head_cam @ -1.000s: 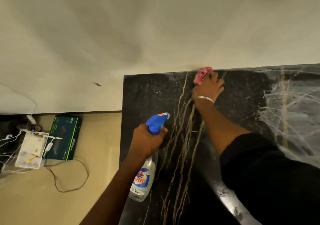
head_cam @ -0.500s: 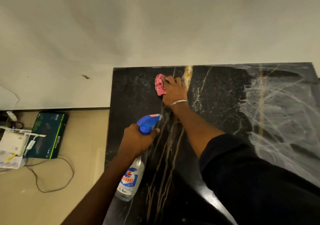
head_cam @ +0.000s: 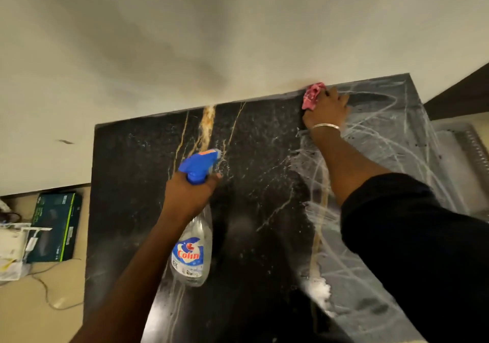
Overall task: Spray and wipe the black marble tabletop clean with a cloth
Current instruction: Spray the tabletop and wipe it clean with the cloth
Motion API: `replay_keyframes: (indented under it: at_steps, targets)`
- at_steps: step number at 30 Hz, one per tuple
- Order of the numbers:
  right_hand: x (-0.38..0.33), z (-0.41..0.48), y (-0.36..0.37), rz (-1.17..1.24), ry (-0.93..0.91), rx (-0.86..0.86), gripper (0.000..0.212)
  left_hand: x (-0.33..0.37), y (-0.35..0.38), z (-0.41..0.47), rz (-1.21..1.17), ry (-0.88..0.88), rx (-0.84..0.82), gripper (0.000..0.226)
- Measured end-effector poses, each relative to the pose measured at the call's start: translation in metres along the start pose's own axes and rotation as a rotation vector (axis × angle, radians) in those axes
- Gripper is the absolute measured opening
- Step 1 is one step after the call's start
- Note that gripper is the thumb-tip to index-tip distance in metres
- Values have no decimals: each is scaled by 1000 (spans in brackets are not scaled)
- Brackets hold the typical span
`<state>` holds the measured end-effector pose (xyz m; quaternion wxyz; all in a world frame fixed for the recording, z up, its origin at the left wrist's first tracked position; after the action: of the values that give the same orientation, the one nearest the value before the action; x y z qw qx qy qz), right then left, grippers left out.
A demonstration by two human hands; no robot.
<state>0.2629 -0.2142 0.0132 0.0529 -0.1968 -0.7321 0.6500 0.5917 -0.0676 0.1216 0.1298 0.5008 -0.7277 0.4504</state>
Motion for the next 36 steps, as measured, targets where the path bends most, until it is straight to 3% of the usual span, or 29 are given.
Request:
replay_keyframes:
  at_steps: [3, 6, 8, 12, 14, 16, 19, 22, 26, 32, 36]
  targets:
    - [-52, -12, 10, 73, 27, 59, 63, 8, 2, 4, -61, -65, 96, 19]
    - [-100, -28, 19, 121, -102, 28, 61, 13, 6, 5, -39, -65, 116, 22]
    - [-120, -42, 28, 86, -265, 26, 60, 16, 11, 4, -2, -73, 125, 21]
    - [-151, -59, 36, 35, -780, -81, 57, 25, 31, 6, 60, -75, 125, 22]
    - [-139, -55, 30, 29, -871, -82, 55, 29, 41, 8, 55, -70, 99, 21]
    - [-101, -45, 25, 30, -806, -16, 53, 34, 51, 9, 58, -40, 81, 19]
    - [-18, -25, 14, -26, -528, 103, 47, 45, 63, 9, 63, 48, 50, 15]
    - [43, -13, 4, -59, -277, 100, 50, 55, 70, 10, 72, 142, 24, 12]
    - [30, -35, -2, -6, -112, 101, 56, 58, 75, 10, 69, 168, -3, 13]
    - [-92, -118, 32, 151, -597, -3, 51, 51, 74, 7, 109, 63, 42, 18]
    - [-95, -130, 35, 79, -769, -23, 48, 50, 70, 2, 120, 83, 42, 16]
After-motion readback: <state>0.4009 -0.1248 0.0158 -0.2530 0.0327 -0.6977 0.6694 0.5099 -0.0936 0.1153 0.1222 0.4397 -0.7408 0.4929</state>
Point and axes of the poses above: each hand's wrist, its own z-axis towards the middle knuckle, its own y-axis out of the palm, x = y × z, the point moved 4 cm from there along z, towards the middle knuckle, and after that the axes turned 11 degrees about -y, right-handed, at the moved point
